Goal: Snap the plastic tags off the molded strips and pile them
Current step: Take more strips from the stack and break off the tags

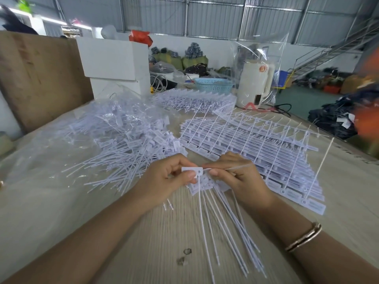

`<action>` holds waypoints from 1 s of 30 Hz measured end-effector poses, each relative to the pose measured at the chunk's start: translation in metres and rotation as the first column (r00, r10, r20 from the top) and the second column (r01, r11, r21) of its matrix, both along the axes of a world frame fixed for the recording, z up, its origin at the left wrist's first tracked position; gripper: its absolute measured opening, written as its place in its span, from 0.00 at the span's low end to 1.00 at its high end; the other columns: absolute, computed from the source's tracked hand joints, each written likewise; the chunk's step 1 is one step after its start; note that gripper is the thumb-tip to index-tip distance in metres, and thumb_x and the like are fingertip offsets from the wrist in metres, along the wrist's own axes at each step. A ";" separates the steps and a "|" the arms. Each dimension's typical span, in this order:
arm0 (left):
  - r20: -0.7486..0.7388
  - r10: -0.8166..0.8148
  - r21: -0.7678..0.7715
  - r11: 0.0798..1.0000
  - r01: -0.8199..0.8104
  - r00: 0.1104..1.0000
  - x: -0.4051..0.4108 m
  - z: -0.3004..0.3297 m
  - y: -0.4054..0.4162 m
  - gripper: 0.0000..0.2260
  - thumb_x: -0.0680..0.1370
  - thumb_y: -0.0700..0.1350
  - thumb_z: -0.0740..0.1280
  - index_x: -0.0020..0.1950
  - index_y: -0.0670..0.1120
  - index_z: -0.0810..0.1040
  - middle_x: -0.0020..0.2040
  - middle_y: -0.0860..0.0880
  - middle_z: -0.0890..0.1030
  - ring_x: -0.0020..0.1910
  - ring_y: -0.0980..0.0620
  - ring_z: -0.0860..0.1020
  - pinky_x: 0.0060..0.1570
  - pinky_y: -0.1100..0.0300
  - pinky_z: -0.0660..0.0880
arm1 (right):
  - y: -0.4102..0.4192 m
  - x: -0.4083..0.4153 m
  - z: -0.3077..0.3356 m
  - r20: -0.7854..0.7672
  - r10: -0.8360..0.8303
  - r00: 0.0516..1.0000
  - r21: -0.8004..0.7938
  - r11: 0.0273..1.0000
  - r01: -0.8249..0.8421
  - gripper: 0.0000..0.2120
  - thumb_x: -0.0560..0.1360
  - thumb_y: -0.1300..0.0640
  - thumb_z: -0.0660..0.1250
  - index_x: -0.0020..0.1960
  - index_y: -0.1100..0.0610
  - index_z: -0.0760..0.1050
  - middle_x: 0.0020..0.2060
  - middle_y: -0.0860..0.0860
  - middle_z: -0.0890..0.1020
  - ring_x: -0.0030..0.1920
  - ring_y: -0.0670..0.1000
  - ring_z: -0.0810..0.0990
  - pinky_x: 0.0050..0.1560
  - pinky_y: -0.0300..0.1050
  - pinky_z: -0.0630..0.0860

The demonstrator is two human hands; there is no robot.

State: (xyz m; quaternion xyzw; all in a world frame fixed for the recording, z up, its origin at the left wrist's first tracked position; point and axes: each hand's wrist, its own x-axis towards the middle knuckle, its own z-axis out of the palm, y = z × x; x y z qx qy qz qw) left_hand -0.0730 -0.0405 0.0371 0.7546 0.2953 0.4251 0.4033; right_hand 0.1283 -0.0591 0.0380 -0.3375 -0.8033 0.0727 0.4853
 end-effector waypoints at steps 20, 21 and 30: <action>-0.094 0.269 0.040 0.963 -0.267 0.958 0.015 -0.006 0.016 0.08 0.76 0.45 0.69 0.45 0.59 0.80 0.36 0.60 0.81 0.36 0.62 0.78 0.35 0.72 0.70 | 0.016 0.013 -0.005 0.337 -0.090 0.937 -0.060 0.991 0.117 0.29 0.67 0.72 0.55 0.67 0.59 0.71 0.44 0.56 0.72 0.43 0.54 0.73 0.42 0.56 0.73; -0.145 0.314 0.110 0.947 -0.301 0.938 0.018 -0.006 0.018 0.07 0.75 0.46 0.69 0.45 0.59 0.79 0.36 0.60 0.80 0.36 0.62 0.78 0.35 0.72 0.70 | 0.016 0.011 -0.006 0.373 -0.100 0.923 -0.068 0.989 0.135 0.31 0.66 0.70 0.54 0.67 0.56 0.71 0.44 0.55 0.71 0.43 0.53 0.72 0.41 0.57 0.72; -0.411 0.545 0.524 0.797 -0.300 0.730 0.008 0.022 0.004 0.06 0.77 0.52 0.63 0.45 0.51 0.72 0.44 0.54 0.76 0.44 0.52 0.76 0.49 0.54 0.71 | -0.003 0.027 0.018 0.028 -0.350 0.936 -0.224 0.910 0.348 0.21 0.71 0.74 0.54 0.53 0.56 0.77 0.42 0.47 0.74 0.40 0.35 0.72 0.40 0.28 0.67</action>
